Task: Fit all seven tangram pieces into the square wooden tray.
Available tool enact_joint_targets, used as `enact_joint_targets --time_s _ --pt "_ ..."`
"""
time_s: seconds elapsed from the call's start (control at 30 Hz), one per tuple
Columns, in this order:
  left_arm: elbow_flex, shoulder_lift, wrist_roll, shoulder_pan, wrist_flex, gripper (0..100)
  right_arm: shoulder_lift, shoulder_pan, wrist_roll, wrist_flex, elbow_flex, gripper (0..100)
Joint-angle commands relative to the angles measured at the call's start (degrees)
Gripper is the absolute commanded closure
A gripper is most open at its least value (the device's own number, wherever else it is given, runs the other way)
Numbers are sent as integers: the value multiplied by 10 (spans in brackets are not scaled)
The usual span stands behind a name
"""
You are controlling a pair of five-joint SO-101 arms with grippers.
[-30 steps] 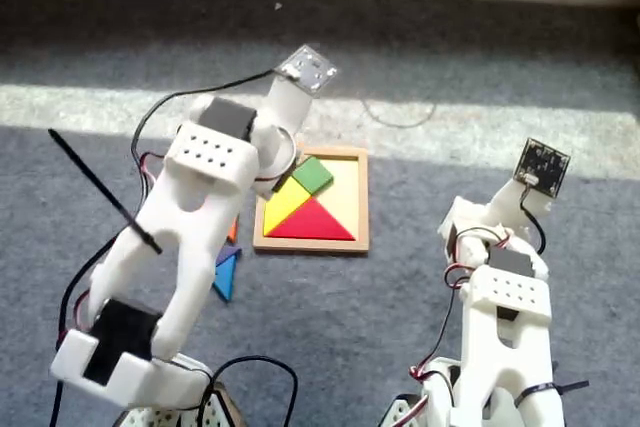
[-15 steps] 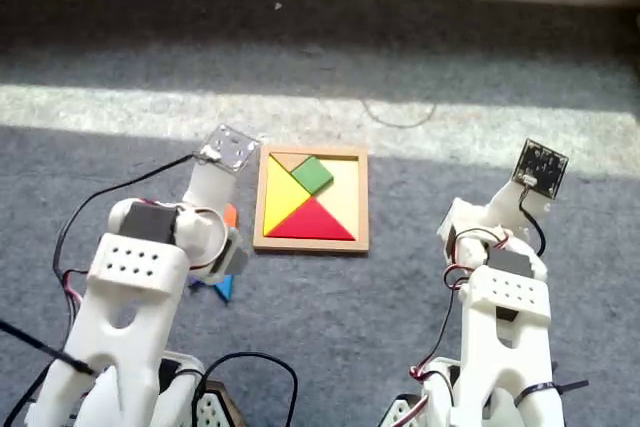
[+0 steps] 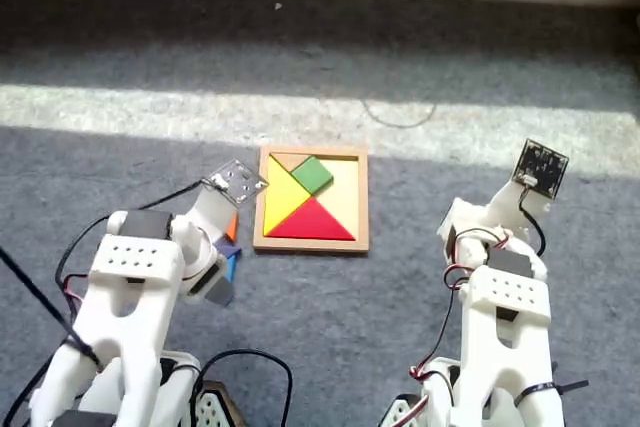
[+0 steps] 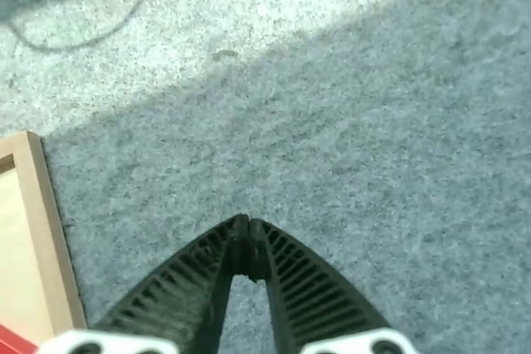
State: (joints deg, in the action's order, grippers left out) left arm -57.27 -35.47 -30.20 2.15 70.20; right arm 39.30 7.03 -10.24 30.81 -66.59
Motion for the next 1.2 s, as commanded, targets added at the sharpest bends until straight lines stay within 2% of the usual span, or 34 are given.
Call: enact_joint_targets --time_s 0.0,0.17,0.4,0.53,0.73,0.93,1.17 --pt "5 55 -3 4 -41 730 16 1 6 -11 3 988" --pt "3 71 65 -2 -55 730 16 1 6 -11 3 988" --pt "-36 73 143 -90 -56 730 16 1 6 -11 3 988" --pt "-41 73 186 -105 -72 730 16 1 6 -11 2 988" --pt "-42 74 192 -103 -96 771 16 1 6 -11 2 988" --pt "-39 74 192 -39 -114 768 16 1 6 -11 2 988" --pt "-38 75 192 -41 -114 768 16 1 6 -11 2 988"
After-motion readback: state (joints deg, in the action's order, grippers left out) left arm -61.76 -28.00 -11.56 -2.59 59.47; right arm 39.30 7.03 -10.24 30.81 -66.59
